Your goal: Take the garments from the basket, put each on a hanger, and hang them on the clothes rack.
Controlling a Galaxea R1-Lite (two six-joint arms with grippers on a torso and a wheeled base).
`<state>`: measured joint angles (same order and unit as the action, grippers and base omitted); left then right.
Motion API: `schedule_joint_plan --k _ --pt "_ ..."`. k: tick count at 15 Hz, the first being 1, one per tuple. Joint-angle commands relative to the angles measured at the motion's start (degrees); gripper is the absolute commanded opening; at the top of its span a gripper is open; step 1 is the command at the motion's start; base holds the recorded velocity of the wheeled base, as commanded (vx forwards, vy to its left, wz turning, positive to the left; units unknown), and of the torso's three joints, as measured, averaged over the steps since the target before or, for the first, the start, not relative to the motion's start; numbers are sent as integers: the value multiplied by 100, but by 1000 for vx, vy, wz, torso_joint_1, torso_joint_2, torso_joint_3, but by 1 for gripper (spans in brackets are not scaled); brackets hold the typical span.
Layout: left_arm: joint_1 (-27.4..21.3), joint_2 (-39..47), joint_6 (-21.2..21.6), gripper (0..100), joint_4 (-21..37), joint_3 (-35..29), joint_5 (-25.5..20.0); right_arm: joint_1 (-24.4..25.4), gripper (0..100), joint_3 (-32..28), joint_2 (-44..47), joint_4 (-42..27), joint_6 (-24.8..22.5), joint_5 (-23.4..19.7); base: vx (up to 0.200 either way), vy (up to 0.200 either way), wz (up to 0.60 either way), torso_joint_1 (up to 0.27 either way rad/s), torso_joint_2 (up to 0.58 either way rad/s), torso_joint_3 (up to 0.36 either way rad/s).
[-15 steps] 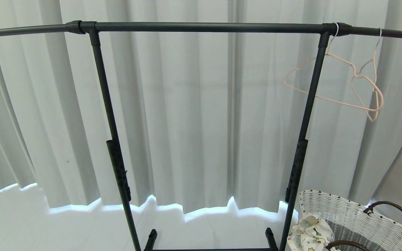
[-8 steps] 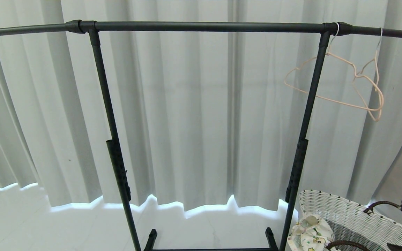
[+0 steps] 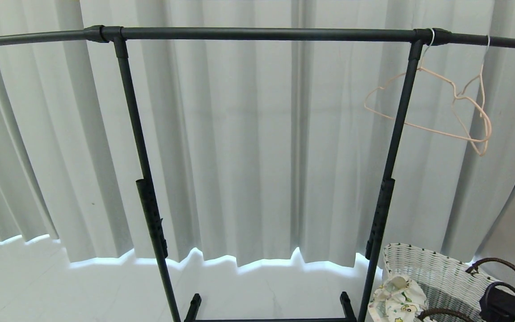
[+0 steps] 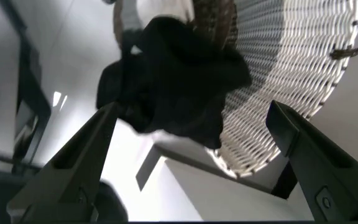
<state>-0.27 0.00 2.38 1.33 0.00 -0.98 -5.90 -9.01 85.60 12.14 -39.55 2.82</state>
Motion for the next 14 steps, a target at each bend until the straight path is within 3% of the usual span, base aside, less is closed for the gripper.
schedule_joint_plan --k 1,5,6,9,14 --pt "0 0 0 100 -1 0 1 -34 100 57 536 324 0 0 0 0 0 0 0 0" --pt "0 0 0 100 -1 0 1 -34 100 57 862 737 -9 0 0 0 0 0 0 0" --pt "0 0 0 100 -1 0 1 -34 0 57 879 755 -9 0 0 0 0 0 0 0" --pt "0 0 0 100 -1 0 1 -34 0 66 932 755 0 202 0 0 0 0 0 0" --pt "0 0 0 100 -1 0 1 -43 0 -22 598 763 35 184 0 0 0 0 0 0"
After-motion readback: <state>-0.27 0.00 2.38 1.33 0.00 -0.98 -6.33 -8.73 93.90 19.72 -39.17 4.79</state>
